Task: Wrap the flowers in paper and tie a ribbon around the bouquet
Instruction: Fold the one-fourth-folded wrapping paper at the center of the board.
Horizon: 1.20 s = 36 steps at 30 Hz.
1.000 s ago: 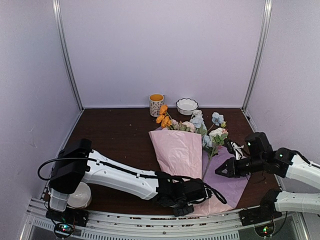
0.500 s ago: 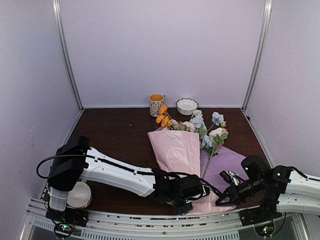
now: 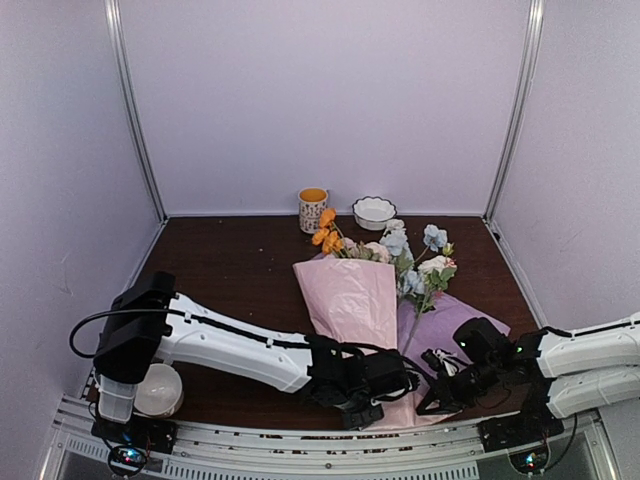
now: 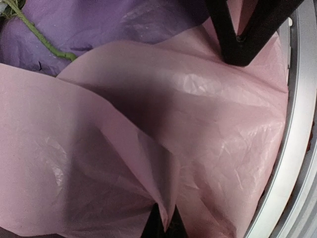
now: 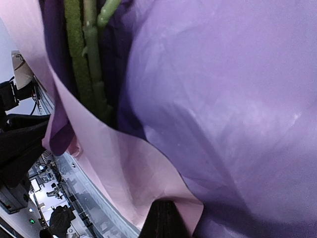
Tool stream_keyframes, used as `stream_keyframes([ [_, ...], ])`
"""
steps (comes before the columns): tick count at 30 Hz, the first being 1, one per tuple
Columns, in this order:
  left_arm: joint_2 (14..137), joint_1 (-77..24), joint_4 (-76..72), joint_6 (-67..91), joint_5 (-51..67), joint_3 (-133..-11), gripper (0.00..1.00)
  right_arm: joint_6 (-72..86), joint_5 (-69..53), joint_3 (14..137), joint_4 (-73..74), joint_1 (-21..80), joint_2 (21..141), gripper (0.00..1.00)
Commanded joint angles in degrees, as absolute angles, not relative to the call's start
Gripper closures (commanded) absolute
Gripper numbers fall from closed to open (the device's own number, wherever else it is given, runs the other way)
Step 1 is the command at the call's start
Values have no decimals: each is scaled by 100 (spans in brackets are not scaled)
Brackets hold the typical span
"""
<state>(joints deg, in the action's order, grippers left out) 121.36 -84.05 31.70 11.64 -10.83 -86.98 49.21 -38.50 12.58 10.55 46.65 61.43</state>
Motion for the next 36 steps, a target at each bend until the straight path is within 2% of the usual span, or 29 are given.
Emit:
stream_keyframes([
  [1,11989,-8658,3588,815,-1289,-9225,100,4760,-2691,1142,1498,4678,6194,100],
  [15,12533,-8682,3608,767,-759,-9105,95,5033,-2674,1795,1717,4566,5116,100],
  [21,12533,-8684,3542,782,-764,-9105,92,5214,-2859,1939,1012,4557,5438,77],
  [25,12516,-8684,3533,807,-769,-9092,91,5347,-3178,2017,673,4564,5760,76],
  [29,12511,-8684,3477,834,-781,-9079,91,5623,-3324,1881,652,4583,5539,76],
  [36,12500,-8683,3419,832,-843,-9079,91,6039,-3524,1539,115,4715,5723,68],
])
